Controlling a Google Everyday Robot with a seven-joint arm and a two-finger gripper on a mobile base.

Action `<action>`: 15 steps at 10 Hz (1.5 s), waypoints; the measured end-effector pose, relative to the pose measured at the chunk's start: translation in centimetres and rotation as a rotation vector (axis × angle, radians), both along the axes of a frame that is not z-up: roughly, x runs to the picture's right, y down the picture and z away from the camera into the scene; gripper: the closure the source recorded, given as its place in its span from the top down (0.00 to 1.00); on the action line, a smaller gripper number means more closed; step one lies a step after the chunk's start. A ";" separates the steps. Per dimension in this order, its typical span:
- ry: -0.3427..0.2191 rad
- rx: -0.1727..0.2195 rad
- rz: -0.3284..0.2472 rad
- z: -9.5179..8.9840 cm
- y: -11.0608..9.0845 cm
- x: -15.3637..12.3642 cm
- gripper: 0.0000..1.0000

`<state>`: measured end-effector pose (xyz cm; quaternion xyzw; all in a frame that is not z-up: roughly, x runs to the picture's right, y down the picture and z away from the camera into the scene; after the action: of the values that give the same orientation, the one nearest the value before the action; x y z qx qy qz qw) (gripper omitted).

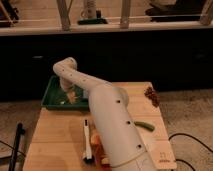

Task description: Place fork in table surface

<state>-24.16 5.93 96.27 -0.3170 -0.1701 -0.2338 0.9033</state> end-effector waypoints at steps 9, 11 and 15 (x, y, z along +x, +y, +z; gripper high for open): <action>-0.018 -0.079 0.021 0.1 2.5 -1.1 0.24; -0.016 -0.079 0.015 -0.2 2.3 -1.0 0.06; -0.010 -0.086 0.020 0.0 2.4 -0.9 0.03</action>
<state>-25.04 8.36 96.27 -0.3528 -0.1878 -0.2188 0.8902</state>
